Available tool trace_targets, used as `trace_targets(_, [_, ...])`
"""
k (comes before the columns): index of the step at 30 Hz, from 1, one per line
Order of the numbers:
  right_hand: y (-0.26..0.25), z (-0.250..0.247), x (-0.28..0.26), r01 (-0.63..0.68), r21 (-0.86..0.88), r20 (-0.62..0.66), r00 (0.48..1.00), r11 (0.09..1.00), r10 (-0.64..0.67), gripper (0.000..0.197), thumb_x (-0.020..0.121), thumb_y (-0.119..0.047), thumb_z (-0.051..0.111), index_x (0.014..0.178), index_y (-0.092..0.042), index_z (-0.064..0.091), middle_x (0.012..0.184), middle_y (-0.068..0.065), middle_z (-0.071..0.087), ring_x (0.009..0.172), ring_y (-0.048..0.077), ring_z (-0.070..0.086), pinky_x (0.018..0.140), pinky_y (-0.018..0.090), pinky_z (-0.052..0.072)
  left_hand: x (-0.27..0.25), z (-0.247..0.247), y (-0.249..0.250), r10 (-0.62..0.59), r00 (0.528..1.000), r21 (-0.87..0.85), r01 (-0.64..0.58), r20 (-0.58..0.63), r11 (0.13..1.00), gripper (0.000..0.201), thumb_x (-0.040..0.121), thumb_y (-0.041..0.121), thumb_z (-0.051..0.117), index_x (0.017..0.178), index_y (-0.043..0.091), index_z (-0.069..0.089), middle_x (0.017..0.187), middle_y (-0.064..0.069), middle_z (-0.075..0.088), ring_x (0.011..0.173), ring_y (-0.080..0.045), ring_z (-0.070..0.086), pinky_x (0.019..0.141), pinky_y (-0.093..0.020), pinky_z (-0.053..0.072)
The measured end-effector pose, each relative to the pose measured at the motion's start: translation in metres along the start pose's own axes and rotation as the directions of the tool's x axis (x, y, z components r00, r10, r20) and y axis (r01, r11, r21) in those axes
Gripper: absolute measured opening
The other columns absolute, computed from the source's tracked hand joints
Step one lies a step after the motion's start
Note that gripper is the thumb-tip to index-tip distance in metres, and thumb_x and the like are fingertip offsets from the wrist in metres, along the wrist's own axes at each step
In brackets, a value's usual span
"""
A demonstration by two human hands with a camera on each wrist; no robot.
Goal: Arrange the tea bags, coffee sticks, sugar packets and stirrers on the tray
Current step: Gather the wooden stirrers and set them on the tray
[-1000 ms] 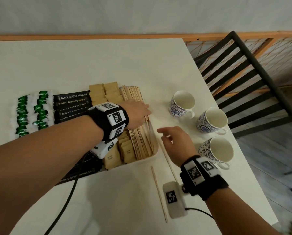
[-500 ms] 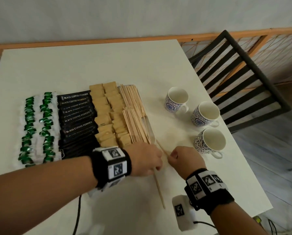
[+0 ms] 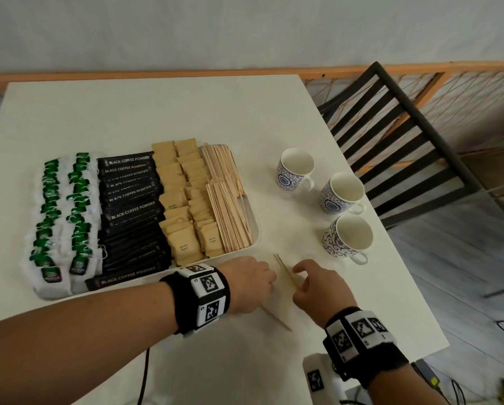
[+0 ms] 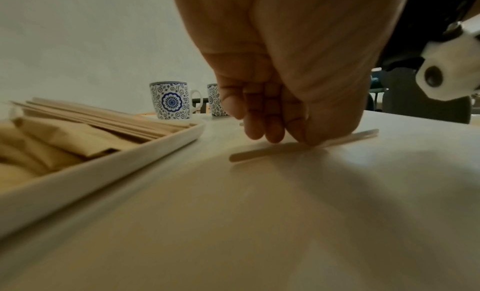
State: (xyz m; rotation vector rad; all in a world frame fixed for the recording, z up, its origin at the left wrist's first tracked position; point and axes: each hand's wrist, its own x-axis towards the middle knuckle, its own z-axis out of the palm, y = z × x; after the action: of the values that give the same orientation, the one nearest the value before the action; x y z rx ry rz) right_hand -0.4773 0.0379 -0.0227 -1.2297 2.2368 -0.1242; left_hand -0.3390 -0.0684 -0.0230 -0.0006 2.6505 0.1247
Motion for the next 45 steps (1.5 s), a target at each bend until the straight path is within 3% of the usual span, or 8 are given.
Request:
trace_targets(6, [-0.002,0.003,-0.007,0.062,0.327,0.064,0.994,0.943,-0.087,0.027,0.079,-0.013,0.059,0.088,-0.033,0.074,0.052,-0.021,0.059,0.054,-0.003,0.055,0.056,0.011,0.041,-0.006,-0.016,-0.004,-0.086,0.993,-0.007,0.085,-0.082,0.996,0.028,0.099,0.022,0.035,0.114,0.012,0.057,0.116,-0.005,0.051,0.105,-0.024,0.048,0.08,-0.035,0.038])
trace_targets(16, [-0.035,-0.003,0.014,0.219,0.406,0.034,0.967,0.887,-0.253,0.006,0.082,-0.022,0.071,0.085,-0.021,0.077,0.046,-0.023,0.055,0.05,-0.003,0.051,0.055,0.01,0.035,-0.035,-0.028,-0.034,-0.212,0.941,-0.019,0.215,-0.265,0.976,0.021,0.093,0.026,0.048,0.1,0.013,0.063,0.103,-0.004,0.058,0.095,-0.024,0.055,0.075,-0.036,0.042])
trace_targets(19, [-0.049,-0.015,0.031,0.265,0.231,0.056,0.957,0.936,-0.285,0.007,0.082,-0.027,0.069,0.08,-0.028,0.075,0.048,-0.02,0.056,0.054,-0.002,0.053,0.059,0.012,0.041,-0.046,-0.028,-0.047,-0.232,0.87,-0.094,0.213,-0.435,0.973,0.012,0.073,0.028,0.072,0.076,0.018,0.066,0.078,0.002,0.061,0.068,-0.018,0.059,0.058,-0.029,0.048])
trace_targets(21, [-0.056,-0.027,0.046,0.255,0.255,0.023,0.963,0.933,-0.269,0.012,0.082,-0.026,0.069,0.073,-0.033,0.07,0.052,-0.016,0.061,0.054,-0.001,0.057,0.061,0.014,0.047,-0.053,-0.029,-0.058,-0.334,0.792,-0.256,0.231,-0.51,0.939,0.014,0.084,0.029,0.062,0.095,0.019,0.065,0.094,0.004,0.061,0.082,-0.013,0.057,0.071,-0.028,0.049])
trace_targets(24, [-0.066,-0.044,0.072,0.199,0.5,-0.064,0.979,0.843,-0.194,0.015,0.085,-0.015,0.066,0.08,-0.029,0.067,0.072,-0.003,0.071,0.067,0.015,0.067,0.065,0.027,0.058,-0.069,-0.03,-0.08,-0.629,0.618,-0.583,0.317,-0.472,0.748,0.025,0.096,0.028,0.046,0.119,0.023,0.054,0.116,0.009,0.048,0.102,-0.005,0.046,0.089,-0.022,0.043])
trace_targets(27, [-0.08,-0.049,0.096,0.185,0.622,-0.118,0.983,0.76,-0.143,0.016,0.087,-0.01,0.063,0.088,-0.025,0.067,0.081,-0.001,0.072,0.077,0.018,0.068,0.073,0.031,0.059,-0.075,-0.026,-0.1,-0.793,0.524,-0.773,0.347,-0.31,0.531,0.022,0.095,0.022,0.049,0.116,0.023,0.055,0.111,0.009,0.044,0.095,-0.006,0.049,0.081,-0.021,0.039])
trace_targets(40, [-0.087,-0.019,0.131,0.183,0.532,-0.081,0.983,0.827,-0.165,0.009,0.083,-0.027,0.07,0.09,-0.031,0.066,0.073,-0.002,0.072,0.073,0.015,0.069,0.075,0.038,0.058,-0.058,-0.015,-0.125,-0.86,0.51,-0.901,0.379,0.014,0.211,0.04,0.093,0.019,0.052,0.133,0.02,0.048,0.126,-0.001,0.046,0.108,-0.014,0.051,0.098,-0.029,0.043])
trace_targets(45, [-0.084,-0.017,0.13,0.217,0.414,-0.12,0.976,0.884,-0.184,0.024,0.085,-0.023,0.067,0.109,-0.026,0.065,0.068,-0.009,0.061,0.066,0.005,0.058,0.068,0.019,0.048,-0.051,-0.02,-0.125,-0.861,0.503,-0.902,0.402,0.073,0.158,0.05,0.093,0.021,0.053,0.141,0.017,0.041,0.133,-0.007,0.046,0.115,-0.022,0.052,0.102,-0.039,0.044])
